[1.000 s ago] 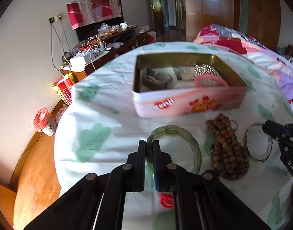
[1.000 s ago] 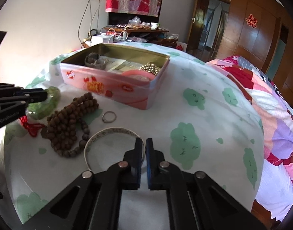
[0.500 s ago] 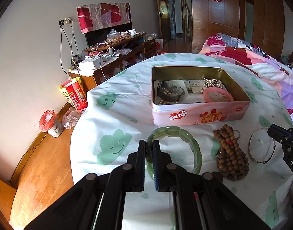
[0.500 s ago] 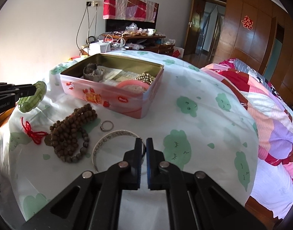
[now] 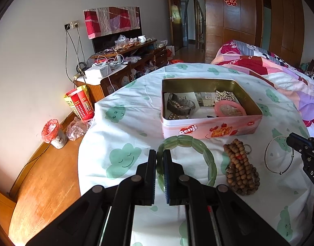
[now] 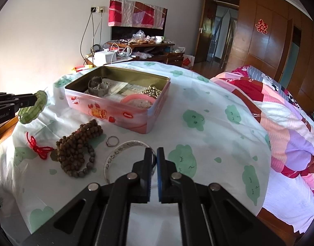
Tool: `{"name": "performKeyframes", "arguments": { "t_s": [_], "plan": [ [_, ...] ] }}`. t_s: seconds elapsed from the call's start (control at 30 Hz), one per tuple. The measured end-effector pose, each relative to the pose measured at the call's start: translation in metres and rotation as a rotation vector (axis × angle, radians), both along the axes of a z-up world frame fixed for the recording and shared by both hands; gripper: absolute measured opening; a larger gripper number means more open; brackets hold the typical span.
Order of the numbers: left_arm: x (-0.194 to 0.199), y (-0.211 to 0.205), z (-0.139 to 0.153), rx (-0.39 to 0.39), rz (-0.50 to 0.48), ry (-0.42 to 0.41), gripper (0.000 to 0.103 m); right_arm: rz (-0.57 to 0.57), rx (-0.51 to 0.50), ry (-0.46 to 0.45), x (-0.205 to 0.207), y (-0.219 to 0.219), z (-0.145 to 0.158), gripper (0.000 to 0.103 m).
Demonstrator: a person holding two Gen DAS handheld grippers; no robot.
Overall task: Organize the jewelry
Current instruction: 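Carry the green bangle and silver wire bangle over the pink tin with both tools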
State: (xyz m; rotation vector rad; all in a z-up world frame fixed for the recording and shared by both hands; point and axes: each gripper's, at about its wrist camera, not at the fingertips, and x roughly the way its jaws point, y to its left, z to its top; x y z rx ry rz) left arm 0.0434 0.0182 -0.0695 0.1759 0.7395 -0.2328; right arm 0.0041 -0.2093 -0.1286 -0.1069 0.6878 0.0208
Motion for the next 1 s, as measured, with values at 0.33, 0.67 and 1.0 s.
{"name": "performKeyframes", "arguments": {
  "t_s": [0.33, 0.67, 1.0],
  "plan": [
    [-0.004, -0.001, 0.008, -0.007, -0.001, -0.019, 0.006, 0.003, 0.005, -0.024, -0.002, -0.001, 0.008, 0.005],
    [-0.005, -0.004, 0.020, -0.014, -0.012, -0.043, 0.006, 0.013, 0.011, -0.043, -0.005, 0.002, 0.015, 0.005],
    [0.001, -0.010, 0.034, -0.006, -0.018, -0.072, 0.006, 0.020, 0.015, -0.058, -0.002, 0.002, 0.021, 0.005]
  ]
}}
